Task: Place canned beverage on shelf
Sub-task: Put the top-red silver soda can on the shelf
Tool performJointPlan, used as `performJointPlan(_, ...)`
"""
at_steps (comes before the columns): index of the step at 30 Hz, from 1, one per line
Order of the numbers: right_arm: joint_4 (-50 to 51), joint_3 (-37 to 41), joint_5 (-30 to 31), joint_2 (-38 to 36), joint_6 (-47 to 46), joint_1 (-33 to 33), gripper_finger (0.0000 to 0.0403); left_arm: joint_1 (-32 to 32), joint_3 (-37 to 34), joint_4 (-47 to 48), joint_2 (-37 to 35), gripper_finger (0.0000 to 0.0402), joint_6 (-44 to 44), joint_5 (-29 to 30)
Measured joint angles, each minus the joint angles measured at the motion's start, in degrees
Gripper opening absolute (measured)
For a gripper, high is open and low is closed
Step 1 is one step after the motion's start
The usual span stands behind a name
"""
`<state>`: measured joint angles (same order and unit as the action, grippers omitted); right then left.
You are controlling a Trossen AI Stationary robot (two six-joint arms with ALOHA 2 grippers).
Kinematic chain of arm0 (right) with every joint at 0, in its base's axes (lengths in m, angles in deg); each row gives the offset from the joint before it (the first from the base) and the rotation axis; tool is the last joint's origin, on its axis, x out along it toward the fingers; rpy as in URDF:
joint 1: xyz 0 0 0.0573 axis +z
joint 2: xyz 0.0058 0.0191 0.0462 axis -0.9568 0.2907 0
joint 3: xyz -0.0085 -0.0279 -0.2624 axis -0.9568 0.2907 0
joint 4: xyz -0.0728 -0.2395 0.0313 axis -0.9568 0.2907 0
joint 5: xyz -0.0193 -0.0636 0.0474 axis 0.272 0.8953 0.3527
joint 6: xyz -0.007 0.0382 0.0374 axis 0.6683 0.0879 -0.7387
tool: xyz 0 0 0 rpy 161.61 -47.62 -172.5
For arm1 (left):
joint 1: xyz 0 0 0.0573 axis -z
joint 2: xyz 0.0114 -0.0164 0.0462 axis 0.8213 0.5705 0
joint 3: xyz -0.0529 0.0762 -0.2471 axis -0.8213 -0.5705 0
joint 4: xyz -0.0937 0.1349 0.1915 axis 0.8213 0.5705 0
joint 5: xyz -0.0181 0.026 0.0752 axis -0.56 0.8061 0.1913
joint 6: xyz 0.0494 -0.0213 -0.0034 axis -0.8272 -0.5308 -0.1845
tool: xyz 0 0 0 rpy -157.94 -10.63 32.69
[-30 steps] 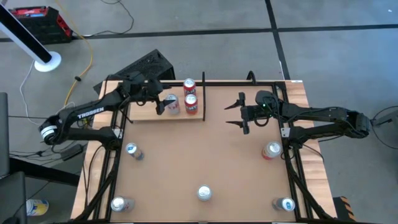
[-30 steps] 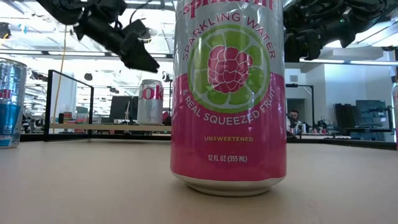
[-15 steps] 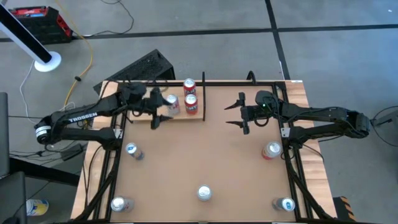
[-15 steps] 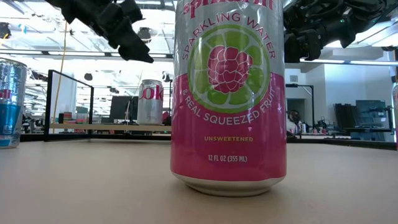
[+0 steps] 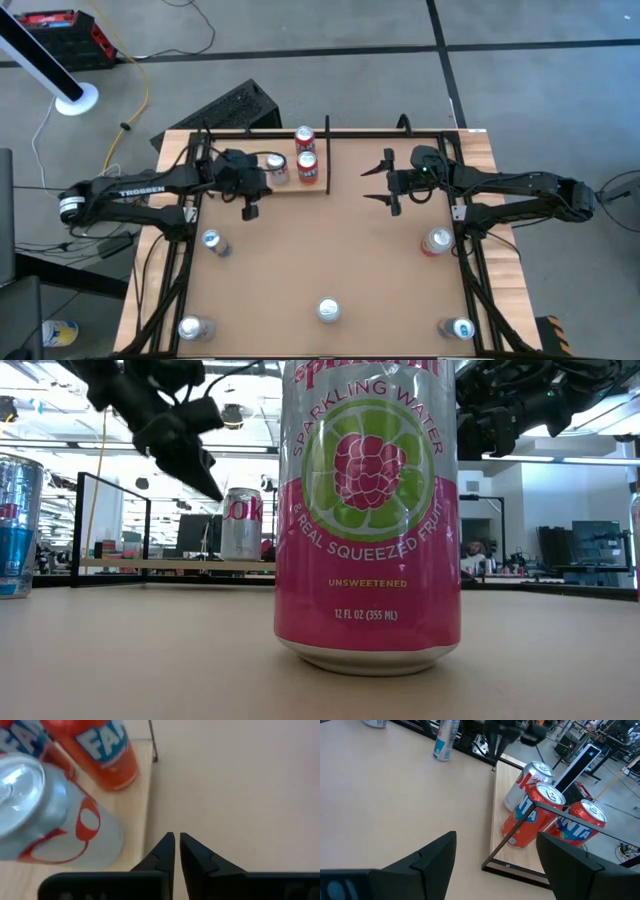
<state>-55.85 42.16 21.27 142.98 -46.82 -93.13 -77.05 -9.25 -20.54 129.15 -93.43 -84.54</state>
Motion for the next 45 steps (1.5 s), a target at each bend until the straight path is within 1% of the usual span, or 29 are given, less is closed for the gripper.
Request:
performJointPlan(6,-0.9,0.0,0.0,0.0,0.0,0.0,0.0297,-3.8,-0.3,-4.7,3.5,0.0002,-2.2,5.4)
performJointPlan(9,-0.8,0.0,0.0,0.0,0.0,0.0,0.0297,-6.2,-0.3,-5.3,4.9,0.0,-3.8,5.2)
performJointPlan(14,-0.7,0.0,0.0,0.0,0.0,0.0,0.0297,-10.0,-0.3,-6.5,7.1,0.0,-4.6,1.2)
performJointPlan(17,-0.7,0.0,0.0,0.0,0.0,0.0,0.0297,-11.8,-0.3,-8.3,8.3,0.0,-4.5,0.4)
performJointPlan(20,-0.7,0.0,0.0,0.0,0.0,0.0,0.0297,-13.3,-0.3,-10.0,9.6,0.0,-4.0,0.5)
performJointPlan(24,-0.7,0.0,0.0,0.0,0.0,0.0,0.0297,-14.9,-0.3,-10.4,11.3,0.0,-1.8,2.3)
performJointPlan(26,-0.5,0.0,0.0,0.0,0.0,0.0,0.0297,-15.2,-0.3,-10.2,11.9,0.0,-1.5,1.3)
performJointPlan(31,-0.3,0.0,0.0,0.0,0.0,0.0,0.0297,-14.4,-0.3,-10.1,12.4,0.0,-1.4,-5.9)
performJointPlan(34,-0.4,0.0,0.0,0.0,0.0,0.0,0.0297,-13.4,-0.3,-10.6,12.3,0.0,-1.1,-8.3)
performJointPlan(41,-0.4,0.0,0.0,0.0,0.0,0.0,0.0297,-12.4,-0.3,-16.3,12.7,0.0,-1.0,-7.2)
performJointPlan(45,-0.5,0.0,0.0,0.0,-0.3,0.0,0.0297,-12.4,-0.3,-19.4,12.7,0.0,-0.9,-4.6)
